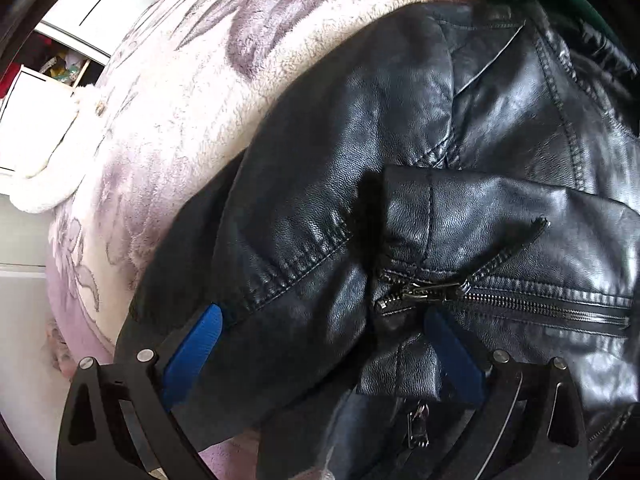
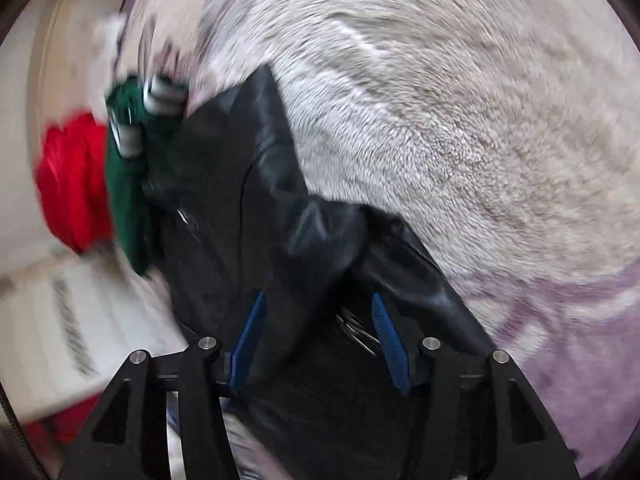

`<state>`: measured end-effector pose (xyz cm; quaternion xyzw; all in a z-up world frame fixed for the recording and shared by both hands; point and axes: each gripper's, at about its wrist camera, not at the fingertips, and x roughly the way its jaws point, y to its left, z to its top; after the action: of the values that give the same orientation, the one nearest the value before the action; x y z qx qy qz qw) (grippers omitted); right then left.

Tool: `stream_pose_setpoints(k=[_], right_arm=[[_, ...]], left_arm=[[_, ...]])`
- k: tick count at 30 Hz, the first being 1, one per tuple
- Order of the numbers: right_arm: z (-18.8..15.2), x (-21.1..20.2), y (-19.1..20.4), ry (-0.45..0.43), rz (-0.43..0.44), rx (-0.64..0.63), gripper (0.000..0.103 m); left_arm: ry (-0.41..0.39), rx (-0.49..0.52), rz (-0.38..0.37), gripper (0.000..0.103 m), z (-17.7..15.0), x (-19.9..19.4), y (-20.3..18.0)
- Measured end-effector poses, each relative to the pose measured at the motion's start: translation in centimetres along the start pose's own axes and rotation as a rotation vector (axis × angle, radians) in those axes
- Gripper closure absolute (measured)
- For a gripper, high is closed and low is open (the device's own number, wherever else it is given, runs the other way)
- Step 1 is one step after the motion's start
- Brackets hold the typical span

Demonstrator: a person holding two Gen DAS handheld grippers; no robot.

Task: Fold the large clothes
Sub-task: 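Fold the held sleeve across the jacket front with the right gripper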

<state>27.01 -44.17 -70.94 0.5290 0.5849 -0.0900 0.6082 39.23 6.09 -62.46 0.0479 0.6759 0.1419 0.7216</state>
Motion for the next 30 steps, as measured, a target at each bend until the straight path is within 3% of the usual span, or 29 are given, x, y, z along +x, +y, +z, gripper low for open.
stream_pose_setpoints(k=[3, 4, 6, 10, 12, 14, 16, 18, 22, 24, 27, 30], right_arm=[[-3.1, -0.4, 2.6, -0.002, -0.227, -0.190, 0.039], [-2.3, 0.3, 4.5, -0.001, -0.267, -0.234, 0.039], [-4.8, 0.7, 6.0, 0.006, -0.335, -0.340, 0.039], [-9.9, 2.5, 8.1, 0.041, -0.415, -0.491, 0.039], [-11.6, 4.3, 8.8, 0.081, -0.463, -0.503, 0.039], [-13.3, 6.2, 9.5, 0.135, -0.507, -0.494, 0.039], [-15.1, 7.7, 10.2, 0.167, -0.536, -0.512, 0.039], [-17.0, 9.2, 10.6, 0.188, -0.570, -0.542, 0.039], [-20.2, 11.0, 10.8, 0.204, -0.588, -0.576, 0.039], [-21.3, 11.2, 10.4, 0.187, -0.573, -0.571, 0.039], [-22.3, 10.7, 10.1, 0.105, -0.590, -0.560, 0.039], [-22.4, 9.6, 10.4, 0.035, -0.595, -0.550, 0.039]], left_arm=[[-0.053, -0.049, -0.022, 0.000, -2.5, -2.6, 3.1], [-0.057, -0.071, -0.028, 0.000, -3.3, -3.1, 4.1], [-0.028, -0.155, -0.036, 0.000, -6.1, -3.6, 8.0], [0.083, -0.438, -0.051, 0.000, -14.2, -2.6, 19.3], [0.148, -0.619, -0.041, 0.000, -19.9, -1.4, 25.7], [0.200, -0.764, -0.056, 0.000, -24.5, 0.1, 29.6], [0.250, -0.944, -0.153, 0.000, -29.4, 1.9, 32.3], [0.257, -1.135, -0.342, 0.000, -33.7, 3.5, 33.7], [0.182, -1.295, -0.633, 0.000, -36.6, 4.8, 32.0], [0.126, -1.377, -0.730, 0.000, -36.9, 5.7, 31.1], [0.057, -1.447, -0.735, 0.003, -36.9, 6.5, 30.1], [-0.009, -1.476, -0.620, 0.008, -35.5, 6.9, 31.6]])
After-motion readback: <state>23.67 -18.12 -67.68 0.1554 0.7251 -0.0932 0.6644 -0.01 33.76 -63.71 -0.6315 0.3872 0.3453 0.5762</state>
